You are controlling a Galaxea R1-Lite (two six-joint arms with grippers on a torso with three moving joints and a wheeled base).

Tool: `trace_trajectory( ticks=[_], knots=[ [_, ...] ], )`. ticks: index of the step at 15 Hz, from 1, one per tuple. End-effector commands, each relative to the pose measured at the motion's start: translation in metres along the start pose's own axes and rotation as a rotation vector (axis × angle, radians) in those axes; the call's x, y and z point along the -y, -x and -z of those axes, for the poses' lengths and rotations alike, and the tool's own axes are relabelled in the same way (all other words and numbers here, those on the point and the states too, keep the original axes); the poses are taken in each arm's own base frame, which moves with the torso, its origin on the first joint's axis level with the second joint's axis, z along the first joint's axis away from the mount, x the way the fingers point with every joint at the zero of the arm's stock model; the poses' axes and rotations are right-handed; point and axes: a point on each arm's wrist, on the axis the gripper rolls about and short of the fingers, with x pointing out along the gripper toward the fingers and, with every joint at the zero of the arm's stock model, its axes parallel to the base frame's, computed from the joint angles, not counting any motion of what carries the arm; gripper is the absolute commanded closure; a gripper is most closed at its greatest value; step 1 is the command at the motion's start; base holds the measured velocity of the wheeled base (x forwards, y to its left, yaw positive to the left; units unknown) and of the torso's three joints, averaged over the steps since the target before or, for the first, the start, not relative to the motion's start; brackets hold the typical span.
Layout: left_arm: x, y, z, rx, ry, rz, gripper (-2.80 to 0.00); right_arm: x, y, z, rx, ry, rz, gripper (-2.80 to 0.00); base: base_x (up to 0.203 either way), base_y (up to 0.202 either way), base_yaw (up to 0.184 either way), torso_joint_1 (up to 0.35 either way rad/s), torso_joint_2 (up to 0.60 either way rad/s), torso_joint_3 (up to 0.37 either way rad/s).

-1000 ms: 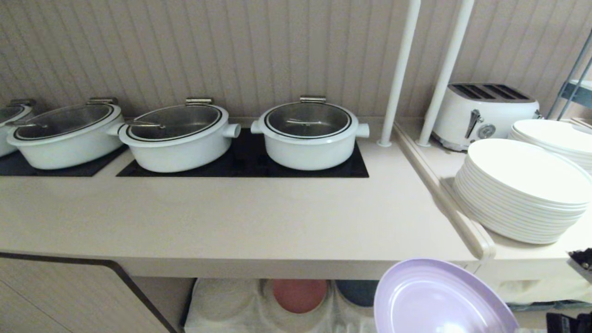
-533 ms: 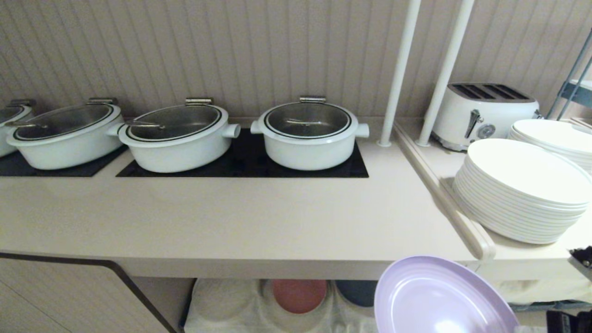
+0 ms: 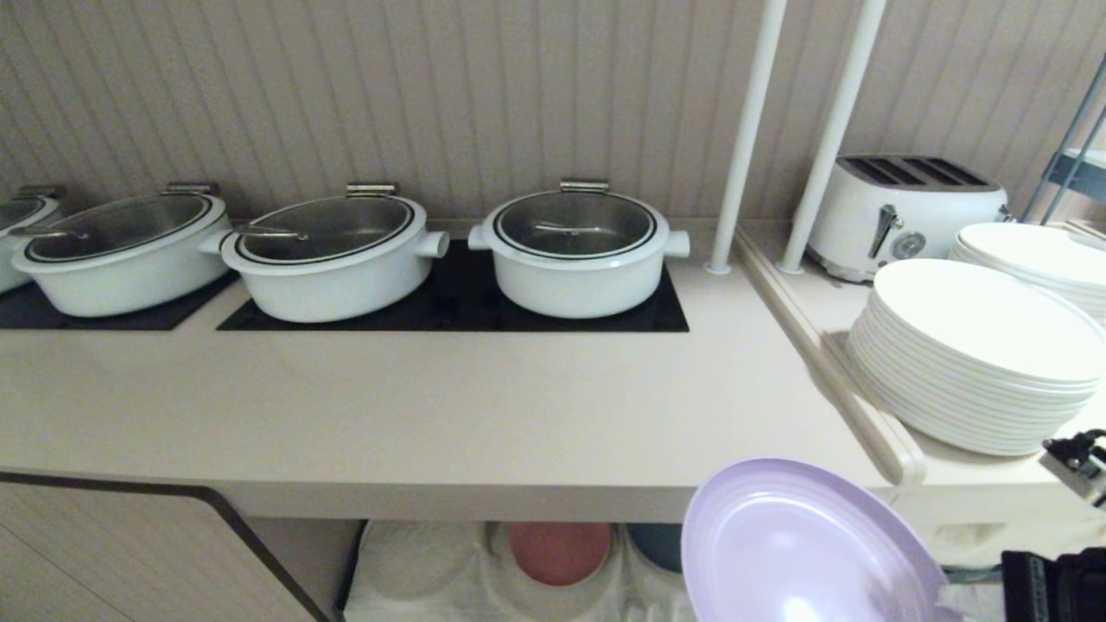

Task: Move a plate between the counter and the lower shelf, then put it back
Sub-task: Put the plate

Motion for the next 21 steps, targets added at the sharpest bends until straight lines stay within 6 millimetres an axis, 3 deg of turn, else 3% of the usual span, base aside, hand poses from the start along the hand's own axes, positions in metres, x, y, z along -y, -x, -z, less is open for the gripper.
trace_trajectory(
  ticks=[1,9,21],
  knots=[
    [0.000,0.000,0.000,0.001,0.001,-0.001,0.00,-0.006,-0.006,-0.009,-0.019,-0.006,0.004,0.00,0.000,0.000,0.000,0.000,0.00,0.000],
    [0.000,0.000,0.000,-0.001,0.001,-0.001,0.00,-0.044,-0.038,-0.068,-0.024,-0.141,-0.004,0.00,0.000,0.000,0.000,0.000,0.00,0.000],
    [0.000,0.000,0.000,-0.001,0.001,-0.001,0.00,-0.047,-0.141,-0.158,-0.006,-0.251,0.046,0.00,0.000,0.000,0.000,0.000,0.00,0.000]
  ],
)
